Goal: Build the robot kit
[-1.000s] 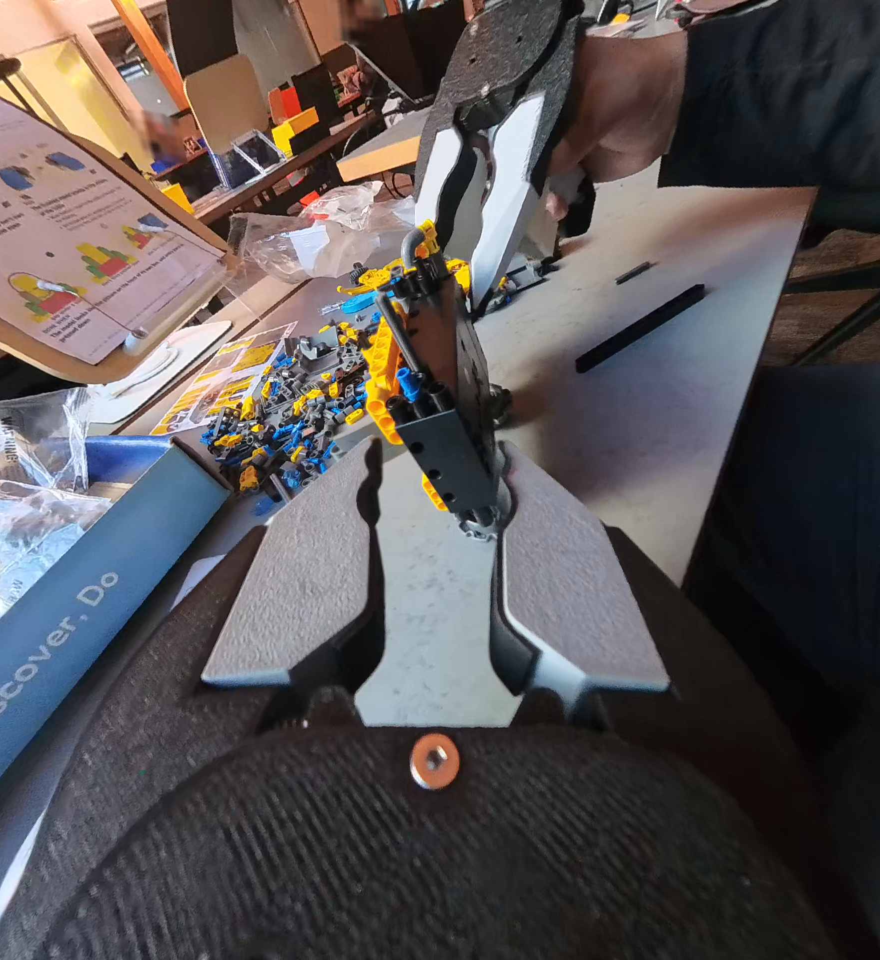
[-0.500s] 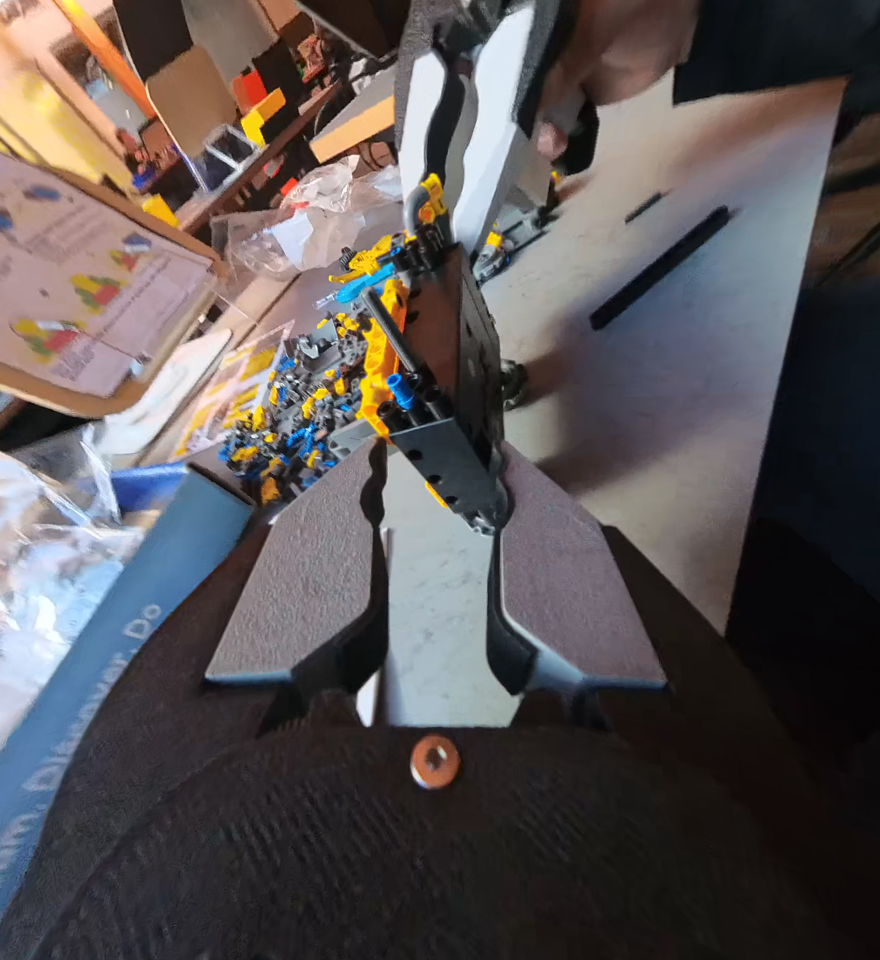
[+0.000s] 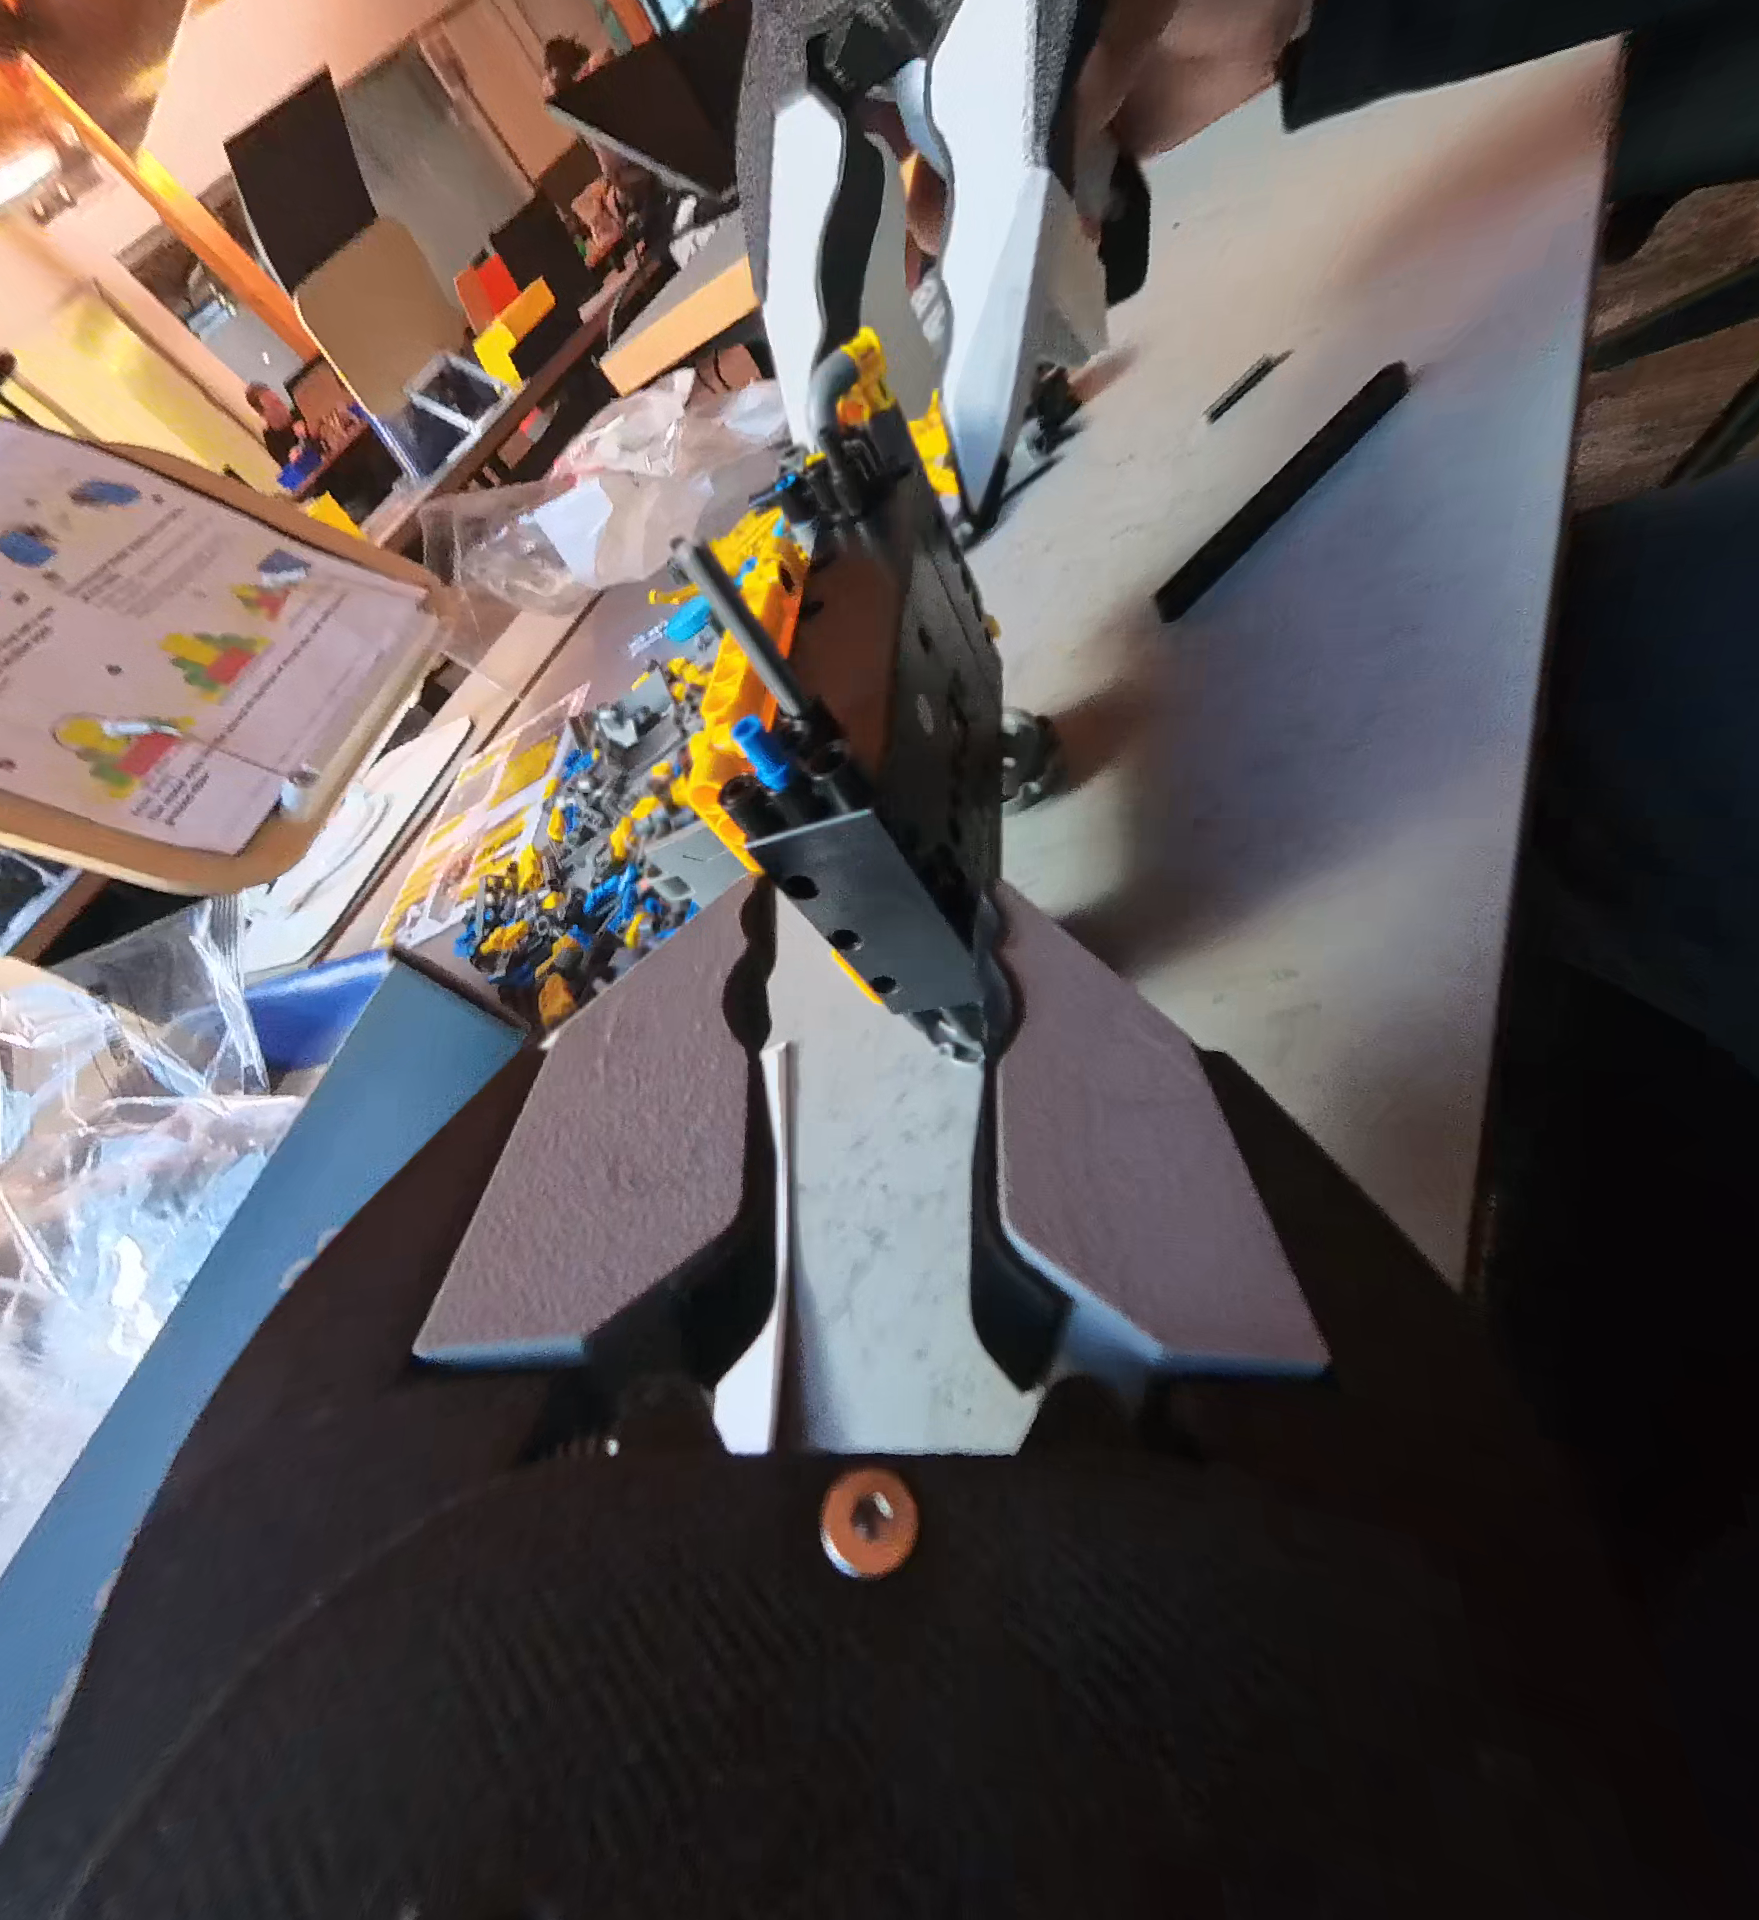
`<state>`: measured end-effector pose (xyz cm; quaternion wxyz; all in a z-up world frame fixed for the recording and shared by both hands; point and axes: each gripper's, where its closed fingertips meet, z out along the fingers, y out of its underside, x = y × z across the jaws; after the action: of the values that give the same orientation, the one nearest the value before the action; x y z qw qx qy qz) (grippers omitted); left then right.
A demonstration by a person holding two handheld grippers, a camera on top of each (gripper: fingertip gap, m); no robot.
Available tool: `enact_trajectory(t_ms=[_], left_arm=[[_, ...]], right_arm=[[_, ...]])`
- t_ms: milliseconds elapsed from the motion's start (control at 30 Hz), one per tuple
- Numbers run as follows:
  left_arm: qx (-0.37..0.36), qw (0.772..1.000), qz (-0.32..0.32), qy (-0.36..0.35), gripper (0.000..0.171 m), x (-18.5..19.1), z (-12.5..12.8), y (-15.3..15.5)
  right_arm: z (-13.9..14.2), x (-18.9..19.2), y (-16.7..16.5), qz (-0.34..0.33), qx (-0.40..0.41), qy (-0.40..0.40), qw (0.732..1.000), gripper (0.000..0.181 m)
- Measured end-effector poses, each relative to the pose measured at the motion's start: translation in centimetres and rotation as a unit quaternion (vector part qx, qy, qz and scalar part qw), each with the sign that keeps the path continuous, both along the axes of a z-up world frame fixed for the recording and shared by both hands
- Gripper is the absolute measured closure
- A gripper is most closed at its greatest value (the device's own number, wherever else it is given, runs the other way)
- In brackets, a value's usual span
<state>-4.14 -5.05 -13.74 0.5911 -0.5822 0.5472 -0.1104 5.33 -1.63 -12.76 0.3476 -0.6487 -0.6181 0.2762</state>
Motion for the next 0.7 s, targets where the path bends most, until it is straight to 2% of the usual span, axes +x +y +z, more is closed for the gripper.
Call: enact_trajectory(t_ms=[133, 333, 700], left_arm=[[-0.036, 0.999, 0.004, -0.007, 0.136, -0.3, -0.1, 0.5], [-0.041, 0.999, 0.005, 0.012, 0.132, -0.4, -0.7, 0.7], [-0.067, 0.997, -0.006, -0.022, 0.131, -0.6, 0.0, 0.7]], right_arm=[[-0.5, -0.7, 0.7, 0.004, -0.017, -0.007, 1.000, 0.138], [-0.7, -0.9, 1.4, -0.001, -0.013, -0.016, 1.000, 0.144], [-0.3, -0.8, 1.8, -0.001, -0.014, -0.006, 1.000, 0.144]])
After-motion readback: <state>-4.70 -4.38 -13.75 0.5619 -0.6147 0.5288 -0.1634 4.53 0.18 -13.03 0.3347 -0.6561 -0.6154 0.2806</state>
